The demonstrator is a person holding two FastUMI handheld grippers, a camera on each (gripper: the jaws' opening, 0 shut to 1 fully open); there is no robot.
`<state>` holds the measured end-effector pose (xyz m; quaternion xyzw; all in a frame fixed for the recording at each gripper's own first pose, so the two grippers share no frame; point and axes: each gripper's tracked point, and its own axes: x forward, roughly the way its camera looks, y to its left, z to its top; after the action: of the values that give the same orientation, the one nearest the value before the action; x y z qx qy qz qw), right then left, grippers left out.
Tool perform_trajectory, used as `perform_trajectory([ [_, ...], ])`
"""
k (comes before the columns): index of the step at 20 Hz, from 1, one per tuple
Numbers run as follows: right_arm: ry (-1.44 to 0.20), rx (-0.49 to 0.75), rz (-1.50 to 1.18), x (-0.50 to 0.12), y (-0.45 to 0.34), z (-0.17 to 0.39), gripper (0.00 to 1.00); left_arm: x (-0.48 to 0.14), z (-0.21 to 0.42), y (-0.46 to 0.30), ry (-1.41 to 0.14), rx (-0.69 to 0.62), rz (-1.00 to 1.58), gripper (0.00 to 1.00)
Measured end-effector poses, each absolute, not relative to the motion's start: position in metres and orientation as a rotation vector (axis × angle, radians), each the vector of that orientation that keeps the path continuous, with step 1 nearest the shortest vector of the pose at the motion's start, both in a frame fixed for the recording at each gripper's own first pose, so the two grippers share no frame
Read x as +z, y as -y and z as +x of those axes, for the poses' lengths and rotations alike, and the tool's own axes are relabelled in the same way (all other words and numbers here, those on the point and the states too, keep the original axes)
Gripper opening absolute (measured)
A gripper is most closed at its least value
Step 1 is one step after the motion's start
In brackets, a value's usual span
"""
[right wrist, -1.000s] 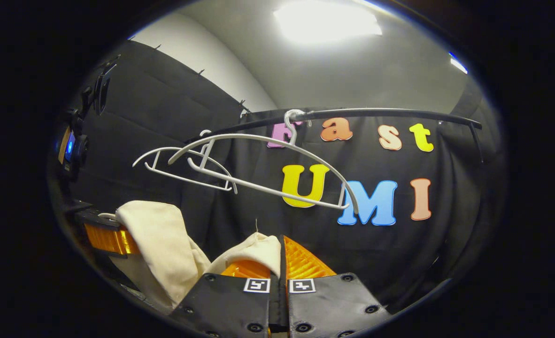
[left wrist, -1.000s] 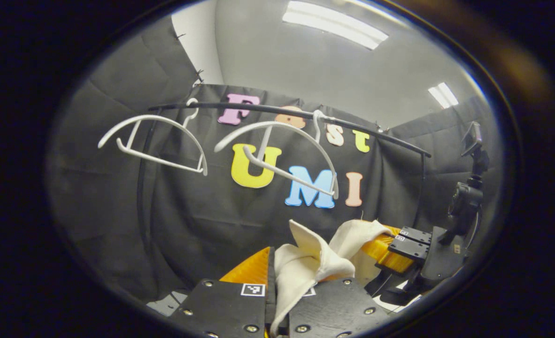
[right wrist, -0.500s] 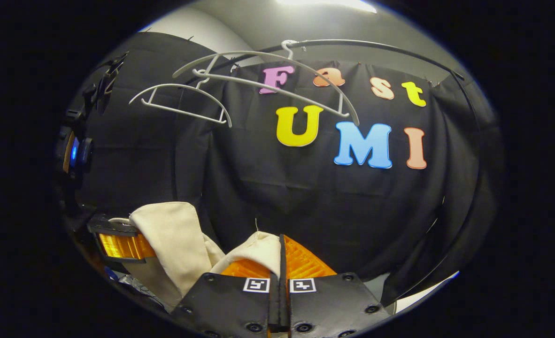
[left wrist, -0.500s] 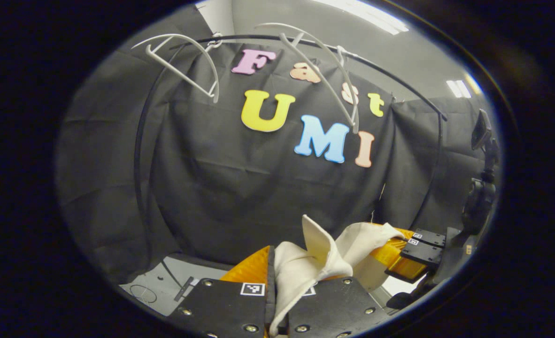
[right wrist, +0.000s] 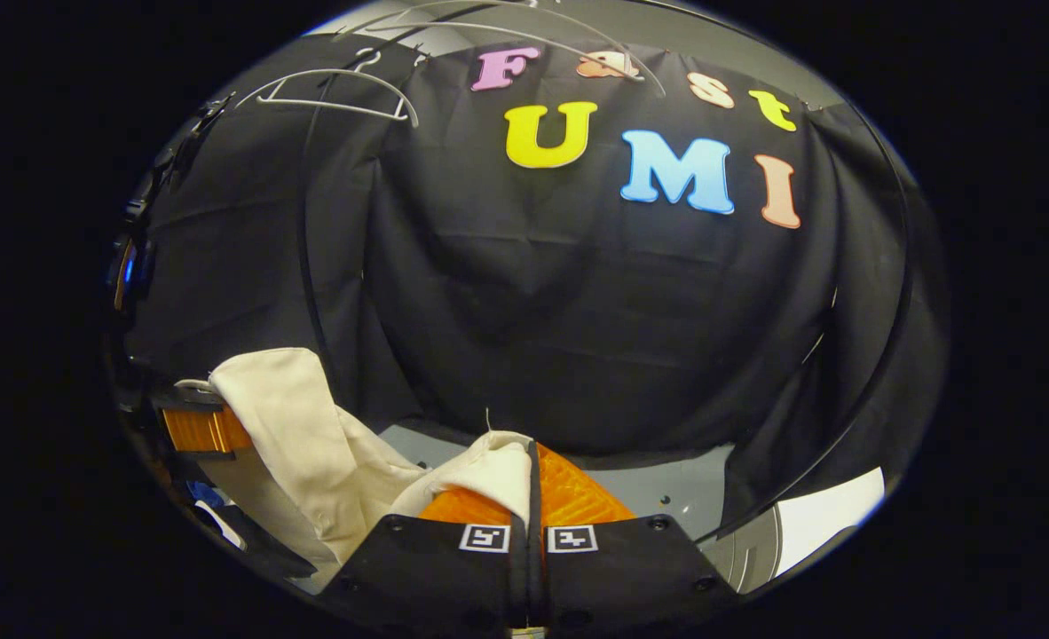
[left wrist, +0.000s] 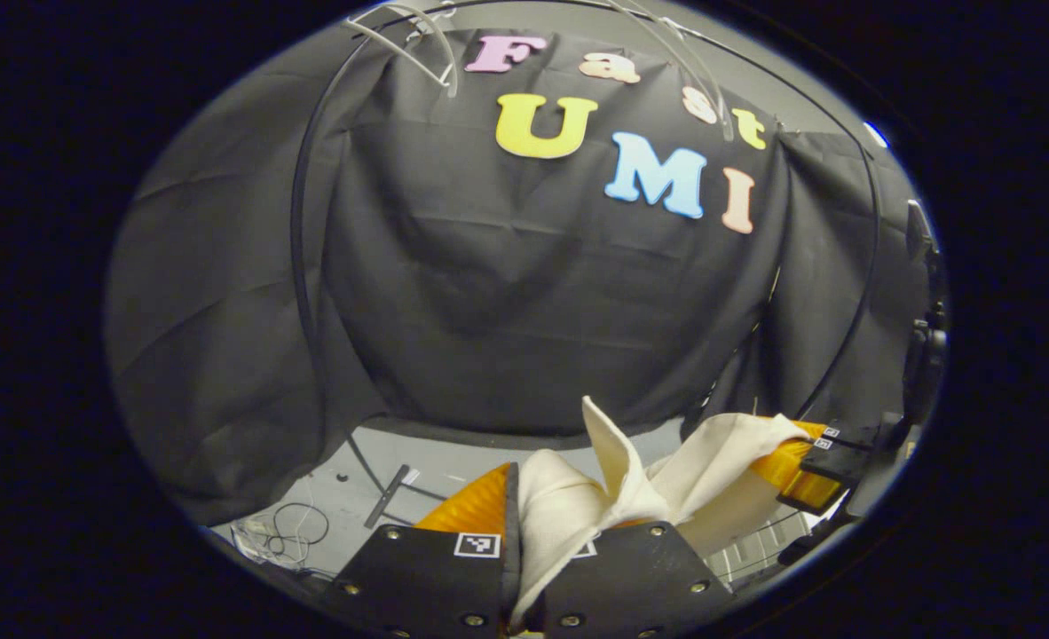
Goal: Grasp the clothes on the hanger with both hands and then place them into the laundry hamper below.
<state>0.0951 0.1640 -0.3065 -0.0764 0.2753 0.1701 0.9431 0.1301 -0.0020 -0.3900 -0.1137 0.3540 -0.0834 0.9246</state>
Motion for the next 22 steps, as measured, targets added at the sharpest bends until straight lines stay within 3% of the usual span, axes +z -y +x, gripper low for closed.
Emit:
perform_trajectory([
  [6, -0.724, 0.357, -0.187, -0.357, -0.158, 0.081, 0.03, -0.459, 0.098, -0.007, -0.887, -0.112, -0.098, 0.05],
  [10, -0.800, 0.362, -0.245, -0.375, -0.153, 0.066, 0.09, -0.476, 0.084, 0.001, -0.971, -0.126, -0.072, 0.08],
  [12, -0.831, 0.374, -0.258, -0.379, -0.152, 0.057, 0.10, -0.479, 0.078, 0.000, -0.997, -0.131, -0.057, 0.12],
  [13, -0.846, 0.380, -0.262, -0.379, -0.152, 0.052, 0.13, -0.479, 0.075, -0.001, -1.002, -0.140, -0.054, 0.26],
  [16, -0.870, 0.402, -0.292, -0.381, -0.152, 0.046, 0.35, -0.476, 0.071, 0.002, -1.008, -0.165, -0.043, 0.62],
  [19, -0.865, 0.405, -0.308, -0.373, -0.150, 0.050, 0.99, -0.472, 0.066, -0.003, -1.006, -0.159, -0.028, 0.92],
  [22, -0.840, 0.396, -0.298, -0.359, -0.153, 0.039, 0.98, -0.459, 0.069, -0.006, -0.978, -0.150, -0.030, 0.91],
])
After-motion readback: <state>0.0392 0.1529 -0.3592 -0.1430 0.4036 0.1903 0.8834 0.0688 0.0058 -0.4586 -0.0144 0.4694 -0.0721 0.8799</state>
